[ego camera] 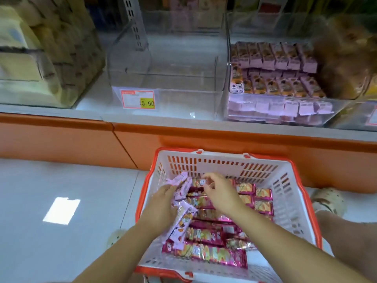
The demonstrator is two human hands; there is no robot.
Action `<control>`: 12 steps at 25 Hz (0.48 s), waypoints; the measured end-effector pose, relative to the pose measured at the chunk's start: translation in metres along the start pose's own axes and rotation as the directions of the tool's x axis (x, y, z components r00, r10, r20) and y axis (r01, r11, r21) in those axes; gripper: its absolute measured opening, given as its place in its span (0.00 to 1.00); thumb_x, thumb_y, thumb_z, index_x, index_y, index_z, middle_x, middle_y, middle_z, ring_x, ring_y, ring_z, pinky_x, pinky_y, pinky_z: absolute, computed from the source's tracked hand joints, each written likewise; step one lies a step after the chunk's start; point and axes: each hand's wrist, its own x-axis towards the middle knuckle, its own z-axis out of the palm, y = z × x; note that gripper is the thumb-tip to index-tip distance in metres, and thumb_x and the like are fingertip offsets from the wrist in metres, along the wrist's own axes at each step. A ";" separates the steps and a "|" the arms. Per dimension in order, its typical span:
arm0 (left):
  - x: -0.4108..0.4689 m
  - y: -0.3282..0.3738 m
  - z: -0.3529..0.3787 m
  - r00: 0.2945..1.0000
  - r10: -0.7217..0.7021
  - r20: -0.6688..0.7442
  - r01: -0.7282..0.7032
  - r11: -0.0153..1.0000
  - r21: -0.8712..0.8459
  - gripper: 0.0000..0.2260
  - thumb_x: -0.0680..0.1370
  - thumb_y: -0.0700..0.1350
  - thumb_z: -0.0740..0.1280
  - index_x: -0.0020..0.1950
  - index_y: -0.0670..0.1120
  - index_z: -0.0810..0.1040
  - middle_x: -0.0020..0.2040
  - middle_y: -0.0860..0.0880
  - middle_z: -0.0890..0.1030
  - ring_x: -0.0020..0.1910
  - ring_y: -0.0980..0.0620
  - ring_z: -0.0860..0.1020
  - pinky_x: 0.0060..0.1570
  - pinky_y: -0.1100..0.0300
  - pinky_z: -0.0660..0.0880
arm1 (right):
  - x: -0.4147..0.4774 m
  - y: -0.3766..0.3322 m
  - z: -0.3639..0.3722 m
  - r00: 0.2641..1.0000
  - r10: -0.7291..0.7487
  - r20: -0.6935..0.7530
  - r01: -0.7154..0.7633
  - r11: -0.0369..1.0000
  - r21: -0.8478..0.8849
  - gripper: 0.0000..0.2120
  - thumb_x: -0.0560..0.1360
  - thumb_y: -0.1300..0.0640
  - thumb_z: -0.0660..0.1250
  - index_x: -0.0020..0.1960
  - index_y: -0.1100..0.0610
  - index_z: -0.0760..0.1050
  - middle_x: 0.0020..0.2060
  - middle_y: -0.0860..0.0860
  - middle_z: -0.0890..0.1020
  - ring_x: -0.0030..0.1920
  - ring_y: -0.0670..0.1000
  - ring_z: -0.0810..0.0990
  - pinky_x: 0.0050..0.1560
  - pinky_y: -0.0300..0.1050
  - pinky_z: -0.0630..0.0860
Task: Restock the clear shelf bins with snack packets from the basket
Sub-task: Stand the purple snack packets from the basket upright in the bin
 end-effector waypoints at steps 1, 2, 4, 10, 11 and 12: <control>0.000 -0.005 0.009 0.999 -0.037 0.034 0.037 0.999 -0.004 0.28 0.79 0.46 0.63 0.77 0.49 0.58 0.76 0.48 0.58 0.72 0.48 0.65 0.70 0.57 0.63 | 0.002 0.007 0.014 0.992 0.062 0.109 -0.065 0.998 0.023 0.15 0.81 0.56 0.60 0.67 0.53 0.72 0.53 0.50 0.77 0.37 0.47 0.74 0.37 0.38 0.72; 0.002 -0.007 0.015 0.997 -0.059 0.041 0.060 0.998 -0.019 0.29 0.78 0.46 0.63 0.77 0.49 0.57 0.76 0.47 0.56 0.72 0.47 0.65 0.70 0.56 0.64 | 0.003 0.011 0.026 0.973 0.118 0.197 -0.131 0.990 0.051 0.16 0.81 0.56 0.60 0.68 0.52 0.70 0.53 0.50 0.77 0.33 0.46 0.73 0.32 0.36 0.69; 0.005 -0.007 0.020 0.997 -0.079 -0.005 0.078 0.996 -0.044 0.29 0.78 0.44 0.64 0.77 0.50 0.57 0.76 0.47 0.56 0.70 0.46 0.67 0.67 0.55 0.67 | 0.008 0.013 0.047 0.940 0.189 0.282 -0.231 0.966 0.120 0.19 0.81 0.58 0.60 0.71 0.51 0.67 0.57 0.53 0.77 0.31 0.47 0.74 0.30 0.36 0.68; 0.006 -0.011 0.024 0.996 -0.083 -0.032 0.081 0.996 -0.047 0.29 0.78 0.42 0.64 0.77 0.51 0.57 0.75 0.49 0.56 0.63 0.47 0.73 0.61 0.55 0.72 | 0.039 0.007 0.084 0.910 0.269 0.316 -0.360 0.891 0.278 0.21 0.81 0.51 0.59 0.73 0.46 0.63 0.59 0.51 0.77 0.39 0.51 0.76 0.39 0.44 0.72; 0.005 -0.012 0.025 0.996 -0.085 -0.018 0.084 0.995 -0.052 0.30 0.78 0.41 0.64 0.77 0.51 0.57 0.76 0.50 0.55 0.63 0.47 0.74 0.61 0.55 0.73 | 0.042 0.006 0.088 0.910 0.277 0.308 -0.366 0.886 0.284 0.21 0.80 0.49 0.60 0.72 0.45 0.64 0.57 0.48 0.76 0.42 0.51 0.77 0.43 0.45 0.74; 0.004 -0.014 0.025 0.997 -0.083 -0.008 0.082 0.995 -0.057 0.30 0.78 0.41 0.64 0.77 0.50 0.56 0.76 0.50 0.54 0.64 0.47 0.73 0.61 0.55 0.73 | 0.043 0.005 0.091 0.917 0.281 0.285 -0.361 0.887 0.288 0.19 0.80 0.48 0.61 0.70 0.46 0.66 0.56 0.46 0.74 0.46 0.52 0.78 0.47 0.48 0.76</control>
